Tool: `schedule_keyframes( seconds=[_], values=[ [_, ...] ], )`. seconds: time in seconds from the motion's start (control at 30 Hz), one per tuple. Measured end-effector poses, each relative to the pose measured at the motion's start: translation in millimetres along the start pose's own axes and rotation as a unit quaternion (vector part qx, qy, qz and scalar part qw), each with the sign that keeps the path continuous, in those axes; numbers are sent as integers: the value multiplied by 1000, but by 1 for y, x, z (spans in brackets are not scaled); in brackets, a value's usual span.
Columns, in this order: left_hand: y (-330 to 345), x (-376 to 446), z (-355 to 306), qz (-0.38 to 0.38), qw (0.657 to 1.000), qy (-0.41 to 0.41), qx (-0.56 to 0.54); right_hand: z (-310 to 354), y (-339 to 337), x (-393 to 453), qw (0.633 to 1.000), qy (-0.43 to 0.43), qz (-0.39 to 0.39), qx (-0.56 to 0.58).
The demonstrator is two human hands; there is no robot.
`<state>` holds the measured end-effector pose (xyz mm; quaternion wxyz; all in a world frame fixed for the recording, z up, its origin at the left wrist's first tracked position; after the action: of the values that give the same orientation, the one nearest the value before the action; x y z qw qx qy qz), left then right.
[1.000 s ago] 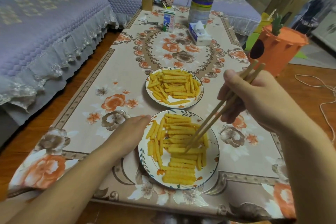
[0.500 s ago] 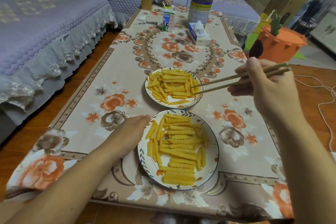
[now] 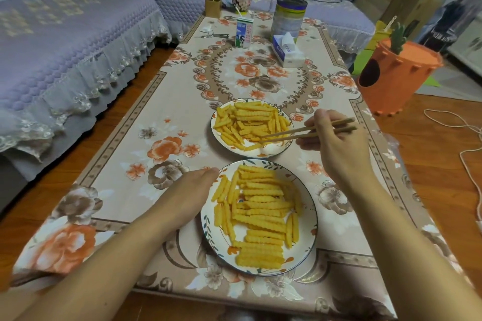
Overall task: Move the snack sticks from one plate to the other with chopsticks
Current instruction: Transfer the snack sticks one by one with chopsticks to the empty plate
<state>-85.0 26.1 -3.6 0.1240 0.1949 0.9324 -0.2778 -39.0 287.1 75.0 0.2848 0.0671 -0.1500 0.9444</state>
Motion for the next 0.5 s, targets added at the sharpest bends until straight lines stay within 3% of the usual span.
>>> schedule_keyframes(
  seconds=[0.27, 0.5],
  values=[
    [0, 1, 1, -2, 1000, -8, -2, 2, -13, 9, 999, 1, -35, -20],
    [1, 2, 1, 0, 1000, -4, -10, 11, -24, 10, 998, -12, -51, 30]
  ],
)
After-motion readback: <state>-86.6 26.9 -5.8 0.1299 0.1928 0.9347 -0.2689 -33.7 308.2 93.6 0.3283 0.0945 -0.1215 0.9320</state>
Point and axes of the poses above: each hand's wrist, its own x-axis towards the middle knuckle, its own y-axis out of the palm, z = x × y, the point moved 3 cm from there along x, towards the middle knuckle, and after that the axes turned 1 degree about -z, right-handed, at the moved point
